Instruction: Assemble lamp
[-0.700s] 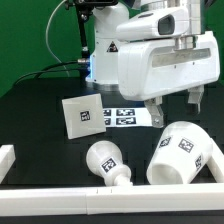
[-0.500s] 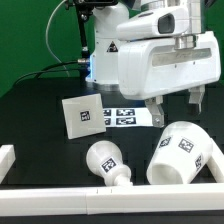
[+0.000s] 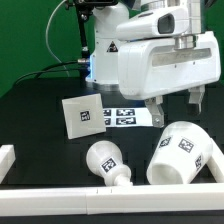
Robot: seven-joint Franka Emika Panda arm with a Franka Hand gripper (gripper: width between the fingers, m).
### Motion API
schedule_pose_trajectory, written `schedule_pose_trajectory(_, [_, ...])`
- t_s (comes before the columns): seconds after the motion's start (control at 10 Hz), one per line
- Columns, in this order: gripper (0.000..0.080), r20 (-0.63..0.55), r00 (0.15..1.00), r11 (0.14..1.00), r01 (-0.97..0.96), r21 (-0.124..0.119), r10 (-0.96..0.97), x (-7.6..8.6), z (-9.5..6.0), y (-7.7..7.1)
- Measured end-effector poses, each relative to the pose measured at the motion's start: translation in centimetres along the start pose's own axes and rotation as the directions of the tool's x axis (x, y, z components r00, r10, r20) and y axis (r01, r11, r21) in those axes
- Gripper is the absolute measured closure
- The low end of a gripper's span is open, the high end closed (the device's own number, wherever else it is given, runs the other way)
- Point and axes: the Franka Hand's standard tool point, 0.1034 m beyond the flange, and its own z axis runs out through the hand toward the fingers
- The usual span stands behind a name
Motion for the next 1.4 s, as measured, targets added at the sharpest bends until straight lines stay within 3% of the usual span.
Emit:
schedule_pose_trajectory(0.1, [0.0100, 0.039, 0.999, 1.000, -0.020, 0.021, 0.019, -0.4, -0.7, 0.9])
schedule_pose_trajectory(0.4, [0.0100, 0.105, 0.988, 0.991, -0.121, 0.051, 0.115, -0.7, -2.4, 3.2])
schedule_pose_trajectory(1.0, [0.0100, 0.106, 0.984, 0.987, -0.149, 0.052, 0.143, -0.7, -2.4, 3.4])
schedule_pose_trajectory(1.4, [0.0100, 0.118, 0.962, 0.962, -0.256, 0.093, 0.245, -5.2, -1.4, 7.0])
